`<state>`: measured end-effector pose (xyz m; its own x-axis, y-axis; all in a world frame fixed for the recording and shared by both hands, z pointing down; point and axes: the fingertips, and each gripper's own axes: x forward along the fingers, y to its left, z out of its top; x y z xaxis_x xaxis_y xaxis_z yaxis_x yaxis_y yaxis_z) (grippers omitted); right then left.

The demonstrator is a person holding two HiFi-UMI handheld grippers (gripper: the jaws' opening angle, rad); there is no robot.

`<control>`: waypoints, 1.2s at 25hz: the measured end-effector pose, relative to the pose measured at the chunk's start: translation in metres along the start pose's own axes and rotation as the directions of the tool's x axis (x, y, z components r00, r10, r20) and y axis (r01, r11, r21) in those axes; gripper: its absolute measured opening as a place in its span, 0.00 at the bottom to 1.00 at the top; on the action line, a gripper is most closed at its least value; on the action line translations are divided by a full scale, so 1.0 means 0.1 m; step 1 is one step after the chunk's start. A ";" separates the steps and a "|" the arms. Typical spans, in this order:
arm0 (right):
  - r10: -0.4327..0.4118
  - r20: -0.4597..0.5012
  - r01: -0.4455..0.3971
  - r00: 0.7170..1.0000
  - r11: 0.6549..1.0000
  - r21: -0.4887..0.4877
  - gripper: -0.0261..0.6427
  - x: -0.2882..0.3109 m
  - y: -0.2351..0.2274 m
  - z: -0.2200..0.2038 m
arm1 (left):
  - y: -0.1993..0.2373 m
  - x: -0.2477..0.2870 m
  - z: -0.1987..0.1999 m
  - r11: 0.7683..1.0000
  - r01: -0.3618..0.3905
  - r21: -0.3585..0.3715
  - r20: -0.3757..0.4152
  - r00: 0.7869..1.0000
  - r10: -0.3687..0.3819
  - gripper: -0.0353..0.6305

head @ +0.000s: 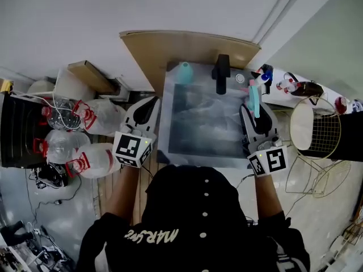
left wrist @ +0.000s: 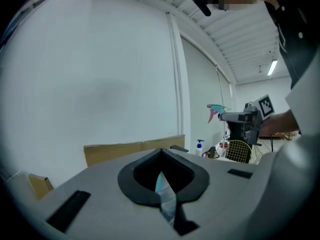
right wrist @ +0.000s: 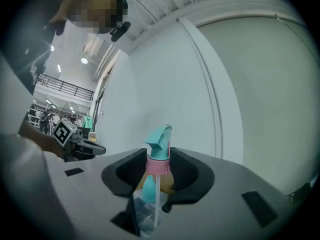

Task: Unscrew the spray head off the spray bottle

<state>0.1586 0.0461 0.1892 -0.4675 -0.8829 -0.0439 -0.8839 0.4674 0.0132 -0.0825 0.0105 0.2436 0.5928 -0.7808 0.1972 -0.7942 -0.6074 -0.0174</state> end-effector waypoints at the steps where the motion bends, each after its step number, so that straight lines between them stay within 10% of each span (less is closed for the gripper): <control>1: -0.020 -0.001 0.020 1.000 1.000 0.009 0.27 -0.07 -0.04 -0.02 | -0.01 -0.04 0.03 1.000 -0.001 0.000 0.006 1.000 0.001 0.09; 10: -0.158 0.021 0.156 0.987 0.985 0.071 0.27 -0.51 -0.31 -0.13 | -0.03 -0.34 0.20 0.999 -0.032 -0.028 0.052 0.998 0.033 0.09; 30: -0.152 0.007 0.151 0.988 0.988 0.042 0.27 -0.35 -0.23 -0.05 | -0.11 -0.33 0.12 0.998 -0.043 0.045 0.015 0.999 0.042 0.09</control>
<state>0.1955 0.0654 0.1953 -0.3278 -0.9433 -0.0526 -0.9434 0.3298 -0.0357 -0.0917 0.0410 0.2257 0.5607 -0.8078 0.1815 -0.8121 -0.5794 -0.0699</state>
